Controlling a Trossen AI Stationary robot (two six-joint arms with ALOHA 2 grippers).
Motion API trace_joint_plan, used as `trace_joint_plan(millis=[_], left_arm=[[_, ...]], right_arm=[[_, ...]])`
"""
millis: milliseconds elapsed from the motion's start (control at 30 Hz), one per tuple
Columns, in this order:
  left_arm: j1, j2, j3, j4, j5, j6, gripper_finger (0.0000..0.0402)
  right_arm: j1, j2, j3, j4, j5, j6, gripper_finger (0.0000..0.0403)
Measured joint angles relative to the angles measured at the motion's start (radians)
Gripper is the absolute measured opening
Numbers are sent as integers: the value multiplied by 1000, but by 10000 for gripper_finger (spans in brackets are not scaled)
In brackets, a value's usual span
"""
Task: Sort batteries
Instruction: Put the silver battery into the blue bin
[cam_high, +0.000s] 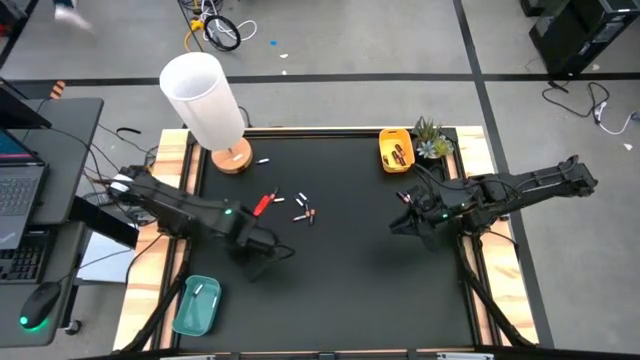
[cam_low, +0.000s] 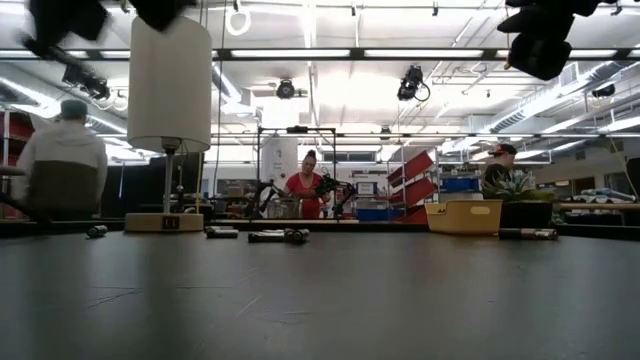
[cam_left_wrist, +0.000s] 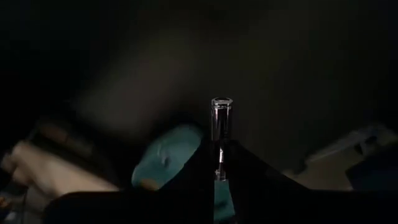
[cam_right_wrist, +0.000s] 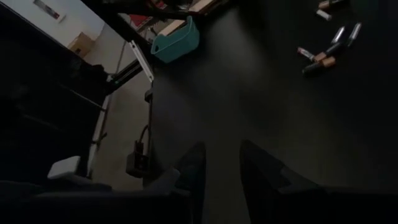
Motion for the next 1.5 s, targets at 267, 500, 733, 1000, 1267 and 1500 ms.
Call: trace_joint_plan(millis=[267, 500, 733, 1000, 1267, 1500], left_arm=[[-253, -84, -35, -29, 49, -289, 34], [-456, -88, -197, 244, 108, -554, 34], [-575, -87, -413, 646, 27, -824, 34], [-613, -88, -528, 751, -25, -1007, 84], [-612, -87, -536, 768, -29, -1011, 190], [-612, -87, -492, 743, -67, -986, 201]], right_arm=[[0, 0, 0, 28, 28, -44, 85], [-1, 0, 0, 92, 48, -64, 85], [-8, 0, 0, 90, 47, -28, 85], [-8, 0, 0, 90, 29, 23, 85], [-8, 0, 0, 90, 29, 35, 85], [-11, 0, 0, 94, 41, 32, 85]])
